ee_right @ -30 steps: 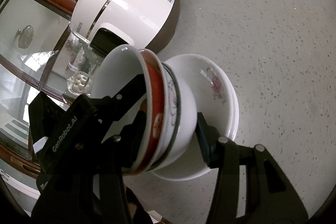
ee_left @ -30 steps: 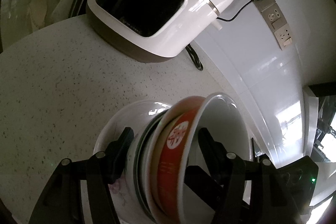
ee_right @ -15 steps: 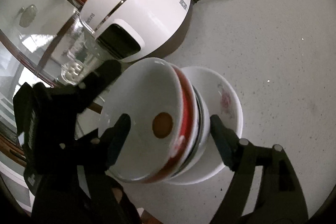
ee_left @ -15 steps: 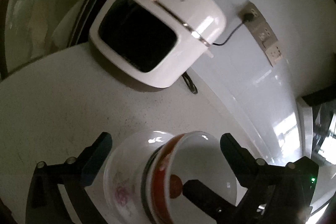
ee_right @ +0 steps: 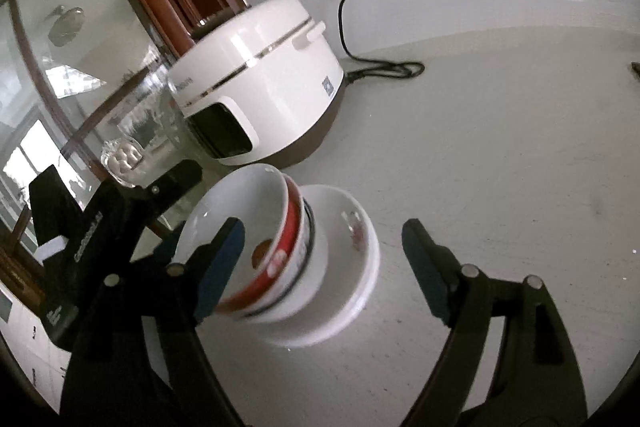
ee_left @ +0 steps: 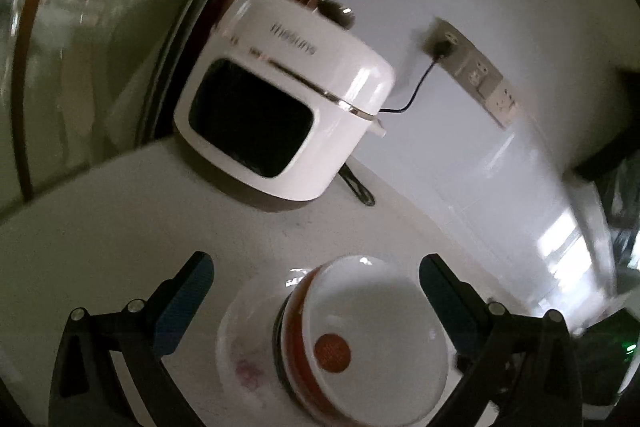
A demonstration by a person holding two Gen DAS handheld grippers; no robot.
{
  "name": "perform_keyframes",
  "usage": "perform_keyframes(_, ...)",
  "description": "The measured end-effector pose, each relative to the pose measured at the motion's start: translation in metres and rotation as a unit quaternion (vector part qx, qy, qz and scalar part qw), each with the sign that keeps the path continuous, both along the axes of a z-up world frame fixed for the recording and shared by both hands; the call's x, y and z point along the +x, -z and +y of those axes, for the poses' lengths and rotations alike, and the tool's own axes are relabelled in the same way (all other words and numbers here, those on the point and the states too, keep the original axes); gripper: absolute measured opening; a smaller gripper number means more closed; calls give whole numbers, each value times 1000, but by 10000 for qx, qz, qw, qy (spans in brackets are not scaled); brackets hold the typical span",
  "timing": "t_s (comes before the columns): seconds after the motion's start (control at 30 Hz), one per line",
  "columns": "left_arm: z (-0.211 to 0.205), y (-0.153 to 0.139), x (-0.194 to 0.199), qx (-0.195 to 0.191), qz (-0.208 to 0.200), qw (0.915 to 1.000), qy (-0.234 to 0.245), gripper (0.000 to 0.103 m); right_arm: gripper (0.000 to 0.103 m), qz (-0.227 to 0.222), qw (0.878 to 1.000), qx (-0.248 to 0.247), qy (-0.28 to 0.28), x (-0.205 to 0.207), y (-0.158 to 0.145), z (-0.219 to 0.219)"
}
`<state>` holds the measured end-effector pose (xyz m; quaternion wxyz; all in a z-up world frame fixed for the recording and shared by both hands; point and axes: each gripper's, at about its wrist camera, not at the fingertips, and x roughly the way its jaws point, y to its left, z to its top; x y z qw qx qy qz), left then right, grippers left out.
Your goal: Organize plates and bowls
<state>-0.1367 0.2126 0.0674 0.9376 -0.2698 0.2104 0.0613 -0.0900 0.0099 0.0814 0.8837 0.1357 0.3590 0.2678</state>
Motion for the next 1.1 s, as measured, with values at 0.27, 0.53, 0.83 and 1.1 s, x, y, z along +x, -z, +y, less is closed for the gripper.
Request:
perform_keyframes(0.27, -45, -24, -52, 1803, -233, 9818, -558, 103, 97, -1193, 9913, -404, 391, -58, -14, -28)
perform_keyframes(0.53, -63, -14, -108, 1919, -65, 9794, -624, 103, 100, -1696, 9772, -1131, 599, -121, 3, -30)
perform_keyframes(0.83, -87, 31, -153, 2037, 336, 9770, -528, 103, 100, -1412, 9812, -1181, 576, -186, 55, -44)
perform_keyframes(1.1, -103, 61, -155, 2418, 757, 9668, -341, 103, 101, -1737, 9727, -1382, 678, -211, 61, -57)
